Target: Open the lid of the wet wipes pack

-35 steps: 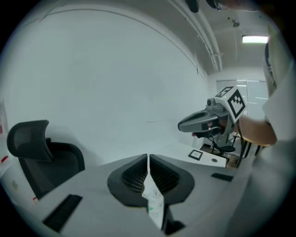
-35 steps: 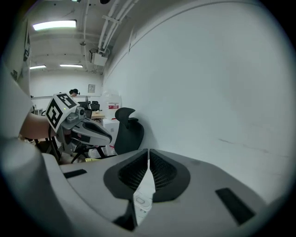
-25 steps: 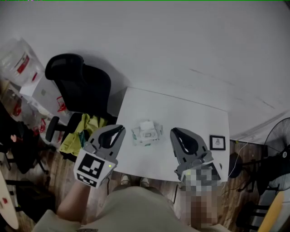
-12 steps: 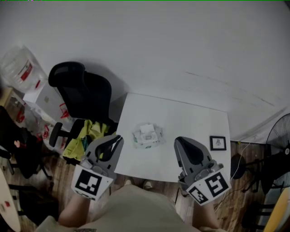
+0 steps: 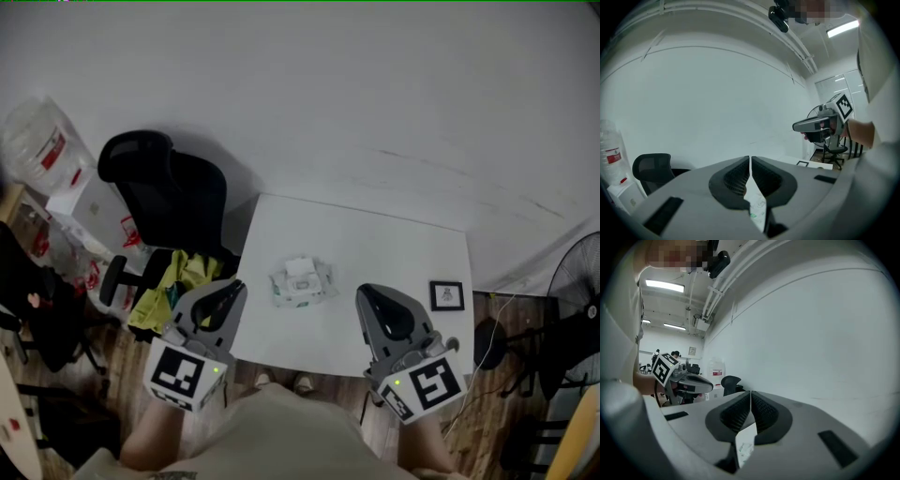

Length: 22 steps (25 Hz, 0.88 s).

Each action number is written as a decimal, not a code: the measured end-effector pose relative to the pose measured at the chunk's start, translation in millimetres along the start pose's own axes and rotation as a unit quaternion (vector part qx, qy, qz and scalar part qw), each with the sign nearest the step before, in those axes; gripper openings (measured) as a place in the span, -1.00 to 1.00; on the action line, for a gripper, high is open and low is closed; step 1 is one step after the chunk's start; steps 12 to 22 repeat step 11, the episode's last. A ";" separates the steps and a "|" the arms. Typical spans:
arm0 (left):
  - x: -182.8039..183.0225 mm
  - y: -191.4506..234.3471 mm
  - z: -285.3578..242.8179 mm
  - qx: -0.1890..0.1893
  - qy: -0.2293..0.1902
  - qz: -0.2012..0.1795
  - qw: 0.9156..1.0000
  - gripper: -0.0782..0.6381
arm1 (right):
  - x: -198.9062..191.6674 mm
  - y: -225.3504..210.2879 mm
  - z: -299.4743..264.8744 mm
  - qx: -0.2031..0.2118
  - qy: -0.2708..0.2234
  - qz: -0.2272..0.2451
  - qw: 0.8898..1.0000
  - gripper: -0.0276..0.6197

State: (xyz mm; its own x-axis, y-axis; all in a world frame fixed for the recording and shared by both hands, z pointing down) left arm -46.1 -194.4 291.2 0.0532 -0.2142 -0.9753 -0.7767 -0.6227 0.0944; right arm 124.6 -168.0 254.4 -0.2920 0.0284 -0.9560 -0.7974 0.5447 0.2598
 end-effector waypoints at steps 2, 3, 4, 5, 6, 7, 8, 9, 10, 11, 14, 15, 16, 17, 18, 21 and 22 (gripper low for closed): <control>1.2 -2.4 -1.1 -0.001 0.000 -0.001 1.000 -0.69 | 0.0 -0.6 1.0 0.001 0.001 0.001 1.000 -0.82; 2.3 -3.4 -1.3 -0.001 0.000 -0.001 1.000 -0.69 | 0.0 -0.9 1.0 0.000 0.002 0.003 1.000 -0.82; 3.4 -4.1 -1.4 -0.002 -0.001 0.000 1.000 -0.69 | -0.2 -1.1 0.6 0.000 0.004 0.005 1.000 -0.82; 3.9 -4.4 -1.6 -0.003 -0.001 0.001 1.000 -0.69 | -0.6 -1.0 0.0 0.001 0.006 0.008 1.000 -0.82; 3.8 -4.4 -2.0 -0.004 0.000 0.003 1.000 -0.69 | -1.6 -0.8 -0.5 0.001 0.009 0.011 1.000 -0.82; 3.2 -4.1 -2.6 -0.004 0.000 0.005 1.000 -0.69 | -2.9 -0.6 -0.9 0.001 0.013 0.014 1.000 -0.82; 2.3 -3.6 -3.1 -0.004 0.001 0.006 1.000 -0.69 | -4.1 -0.3 -1.3 0.002 0.016 0.016 1.000 -0.82; 1.3 -2.9 -3.5 -0.003 0.001 0.008 1.000 -0.69 | -5.0 0.1 -1.6 0.003 0.018 0.017 1.000 -0.82; 0.3 -2.3 -3.8 -0.003 0.002 0.008 1.000 -0.69 | -5.8 0.6 -1.9 0.004 0.020 0.017 1.000 -0.82; -0.7 -1.7 -4.0 -0.002 0.003 0.008 1.000 -0.69 | -6.5 1.1 -2.2 0.005 0.021 0.018 1.000 -0.82; -0.7 -1.7 -4.0 -0.002 0.003 0.008 1.000 -0.69 | -6.5 1.1 -2.2 0.005 0.021 0.018 1.000 -0.82; -0.7 -1.7 -4.0 -0.002 0.003 0.008 1.000 -0.69 | -6.5 1.1 -2.2 0.005 0.021 0.018 1.000 -0.82; -0.7 -1.7 -4.0 -0.002 0.003 0.008 1.000 -0.69 | -6.5 1.1 -2.2 0.005 0.021 0.018 1.000 -0.82; -0.7 -1.7 -4.0 -0.002 0.003 0.008 1.000 -0.69 | -6.5 1.1 -2.2 0.005 0.021 0.018 1.000 -0.82; -0.7 -1.7 -4.0 -0.002 0.003 0.008 1.000 -0.69 | -6.5 1.1 -2.2 0.005 0.021 0.018 1.000 -0.82; -0.7 -1.7 -4.0 -0.002 0.003 0.008 1.000 -0.69 | -6.5 1.1 -2.2 0.005 0.021 0.018 1.000 -0.82; -0.7 -1.7 -4.0 -0.002 0.003 0.008 1.000 -0.69 | -6.5 1.1 -2.2 0.005 0.021 0.018 1.000 -0.82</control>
Point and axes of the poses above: the fingertips, and each gripper's own axes: z backward along the fingers, y to its left, x out of its top, the point moved 1 cm from there along z, backward along the fingers, and after that the axes turned 11 degrees about z, right-handed, at the moved point
